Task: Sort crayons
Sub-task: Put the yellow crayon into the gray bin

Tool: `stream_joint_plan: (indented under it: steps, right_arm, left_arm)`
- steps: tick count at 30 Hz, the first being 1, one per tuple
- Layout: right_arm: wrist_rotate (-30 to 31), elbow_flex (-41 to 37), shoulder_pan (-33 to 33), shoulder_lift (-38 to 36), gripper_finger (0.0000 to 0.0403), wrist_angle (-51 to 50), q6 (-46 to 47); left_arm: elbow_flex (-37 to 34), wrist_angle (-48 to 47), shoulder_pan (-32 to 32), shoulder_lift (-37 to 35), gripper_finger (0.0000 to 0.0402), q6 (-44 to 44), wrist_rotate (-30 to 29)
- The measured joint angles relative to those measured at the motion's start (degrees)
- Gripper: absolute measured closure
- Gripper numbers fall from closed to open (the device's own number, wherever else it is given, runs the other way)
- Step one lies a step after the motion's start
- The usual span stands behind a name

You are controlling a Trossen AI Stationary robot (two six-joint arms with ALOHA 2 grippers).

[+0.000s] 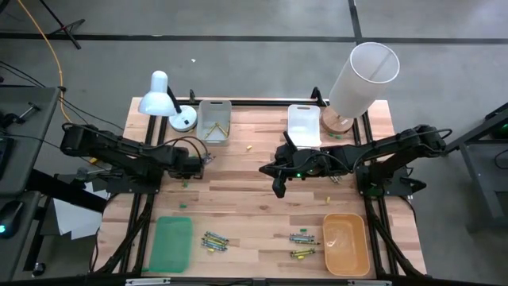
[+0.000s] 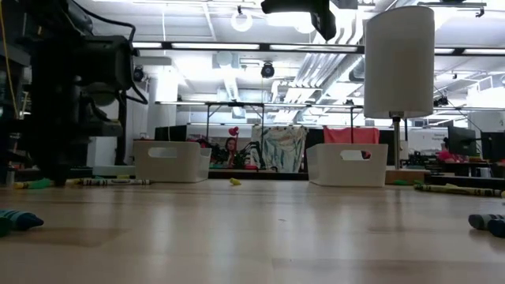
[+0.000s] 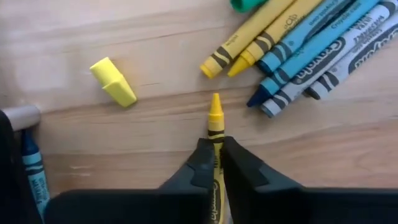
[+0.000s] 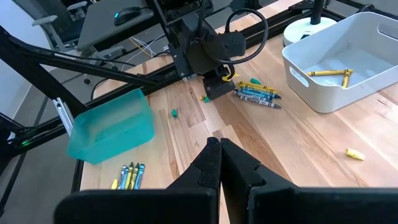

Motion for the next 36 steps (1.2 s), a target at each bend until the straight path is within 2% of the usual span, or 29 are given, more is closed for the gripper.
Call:
stream_joint_plan:
  steps: [5, 8, 14, 17, 21, 24, 28, 32, 36]
  right_arm:
    - [0.0, 0.0, 0.0, 0.0, 0.0402, 0.0, 0.0]
    - [0.0, 0.0, 0.0, 0.0, 0.0402, 0.0, 0.0]
    - [0.0, 0.0, 0.0, 0.0, 0.0402, 0.4, 0.2]
    - [-1.0, 0.0, 0.0, 0.0, 0.0402, 1.2, 0.2]
    - [-6.3, 0.0, 0.0, 0.2, 0.0402, 6.4, -0.1]
    - [-8.9, 0.0, 0.0, 0.6, 0.0402, 11.1, -0.7]
    - [-8.8, -0.1, 0.0, 1.7, 0.0391, 15.9, -1.2]
    - [-6.5, 0.0, -0.1, 2.6, 0.0346, 17.3, -1.7]
    - [-4.2, 0.0, -0.1, 2.5, 0.0298, 16.2, -2.8]
  left_arm:
    - [0.9, -1.3, 0.0, -1.8, 0.0398, 3.4, 0.6]
    - [2.9, -3.3, -0.2, -5.8, 0.0399, 5.3, 2.2]
    - [8.5, -2.6, -2.3, -18.5, 0.0401, 9.9, -6.6]
    - [9.4, 7.0, -4.7, -24.6, 0.0401, 18.3, -12.9]
    - [8.7, 30.1, -7.5, -28.5, 0.0401, 33.5, -16.9]
    - [8.5, 46.9, -8.5, -26.8, 0.0401, 44.8, -17.5]
    - [8.5, 62.6, -8.7, -21.1, 0.0401, 55.0, -16.5]
    - [10.6, 65.3, -8.7, -16.0, 0.0401, 59.9, -13.8]
    - [13.1, 60.3, -8.5, -15.5, 0.0401, 60.6, -20.3]
